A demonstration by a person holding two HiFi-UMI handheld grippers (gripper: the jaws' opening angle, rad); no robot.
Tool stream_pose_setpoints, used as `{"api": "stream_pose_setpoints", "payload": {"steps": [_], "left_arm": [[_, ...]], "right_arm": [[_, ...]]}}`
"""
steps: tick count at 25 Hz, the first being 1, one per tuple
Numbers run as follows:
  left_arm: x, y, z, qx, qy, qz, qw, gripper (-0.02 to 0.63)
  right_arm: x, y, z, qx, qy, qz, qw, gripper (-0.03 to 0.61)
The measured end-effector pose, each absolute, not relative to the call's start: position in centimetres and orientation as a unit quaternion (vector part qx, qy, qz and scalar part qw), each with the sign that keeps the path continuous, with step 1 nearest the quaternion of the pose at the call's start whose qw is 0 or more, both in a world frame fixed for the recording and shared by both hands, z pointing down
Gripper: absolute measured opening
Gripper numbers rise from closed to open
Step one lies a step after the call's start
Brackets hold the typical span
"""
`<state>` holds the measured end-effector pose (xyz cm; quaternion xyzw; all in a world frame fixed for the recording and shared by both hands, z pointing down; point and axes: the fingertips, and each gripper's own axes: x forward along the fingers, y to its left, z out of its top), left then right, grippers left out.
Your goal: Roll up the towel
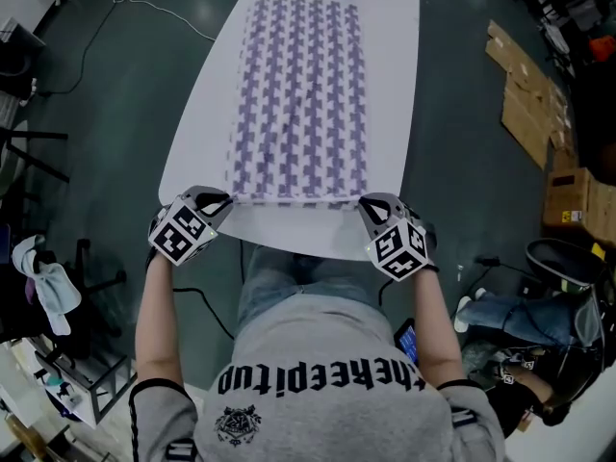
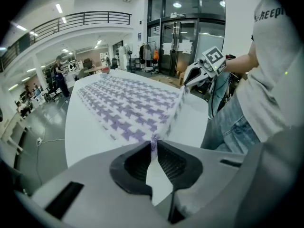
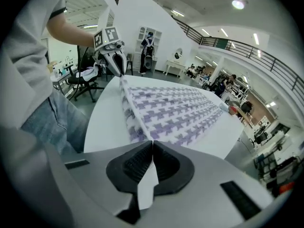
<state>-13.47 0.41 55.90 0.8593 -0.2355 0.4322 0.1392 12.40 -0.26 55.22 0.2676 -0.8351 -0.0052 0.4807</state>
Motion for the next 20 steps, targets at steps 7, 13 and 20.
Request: {"api": "stream_pose_setpoints", "payload": {"steps": [7,13,20], "left_arm": [[-13.4,-3.9,58.0,0.843,-0.236,0.462,0.138,0.044],[-13.3,-5.3,60.3,0.831,-0.227,0.491,0.127,0.046],[-12.7,-5.8,55.2,0.876,-0.220,0.428,0.002,0.144]], "right_arm": [[12.0,-4.3,57.1,0.268,-0.805,-0.023,0.528,0.008],[12.0,-5.9,59.3,0.270,-0.787,-0.030,0.554,0.008],[11.7,-7.9,60.3,0.280,-0.777,-0.024,0.563,0.008]]}}
